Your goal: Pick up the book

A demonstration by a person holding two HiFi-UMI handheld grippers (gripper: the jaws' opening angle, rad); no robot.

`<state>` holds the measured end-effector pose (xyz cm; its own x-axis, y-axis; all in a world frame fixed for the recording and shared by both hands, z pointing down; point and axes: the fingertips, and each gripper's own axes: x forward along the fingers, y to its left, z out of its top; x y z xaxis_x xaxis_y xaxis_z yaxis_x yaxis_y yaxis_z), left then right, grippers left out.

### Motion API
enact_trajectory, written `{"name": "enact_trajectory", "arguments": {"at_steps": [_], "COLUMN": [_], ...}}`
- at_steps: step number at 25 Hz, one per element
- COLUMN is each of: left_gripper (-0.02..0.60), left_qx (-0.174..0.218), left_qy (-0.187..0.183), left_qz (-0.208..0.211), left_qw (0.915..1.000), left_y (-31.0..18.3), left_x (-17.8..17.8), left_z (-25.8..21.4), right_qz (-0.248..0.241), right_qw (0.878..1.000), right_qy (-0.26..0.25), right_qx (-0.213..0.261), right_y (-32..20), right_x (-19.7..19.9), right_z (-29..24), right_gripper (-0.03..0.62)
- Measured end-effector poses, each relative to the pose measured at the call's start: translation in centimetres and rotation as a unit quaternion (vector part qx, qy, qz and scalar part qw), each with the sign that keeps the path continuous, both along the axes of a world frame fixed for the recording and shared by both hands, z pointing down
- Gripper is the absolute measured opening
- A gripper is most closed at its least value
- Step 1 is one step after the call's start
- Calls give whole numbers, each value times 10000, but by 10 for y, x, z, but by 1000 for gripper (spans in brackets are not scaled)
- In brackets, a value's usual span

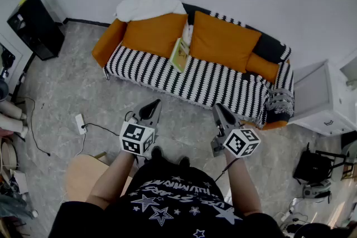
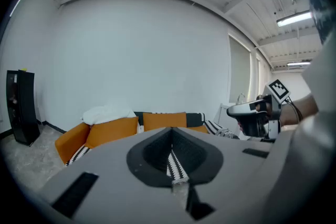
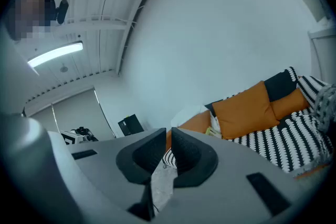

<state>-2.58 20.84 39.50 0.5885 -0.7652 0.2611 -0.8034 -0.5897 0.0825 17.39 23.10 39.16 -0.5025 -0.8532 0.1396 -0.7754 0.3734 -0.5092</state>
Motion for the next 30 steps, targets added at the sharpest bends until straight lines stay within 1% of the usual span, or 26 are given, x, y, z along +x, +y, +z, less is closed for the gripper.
{"name": "enact_trajectory", "arguments": {"at_steps": [3, 6, 9, 18, 25, 30], "left_gripper": [5, 5, 5, 5, 5, 5], "left_qx": [84, 266, 329, 285, 204, 200], "left_qy": [-46, -149, -85, 3, 37, 108], "left_qz": [52, 165, 193, 93, 123, 119], "left_qw": [9999, 9994, 9992, 9995, 9997, 9997], "left_y": [2, 6, 9, 5, 2, -3], "left_x": [1, 4, 3, -12, -16, -26], "left_z": [-9, -17, -23, -23, -19, -18], "right_qz": [-9, -56, -99, -181, -138, -30], "right_qw": [10000, 10000, 10000, 9998, 9999, 9999], "right_qy": [37, 21, 11, 39, -11, -9], "right_qx": [13, 11, -4, -26, -84, -97], "right_y": [0, 1, 2, -3, -5, -11], "right_x": [-4, -8, -14, -29, -33, -38], "right_z": [-1, -1, 1, 2, 4, 3], "right_gripper": [46, 46, 46, 46, 46, 46]}}
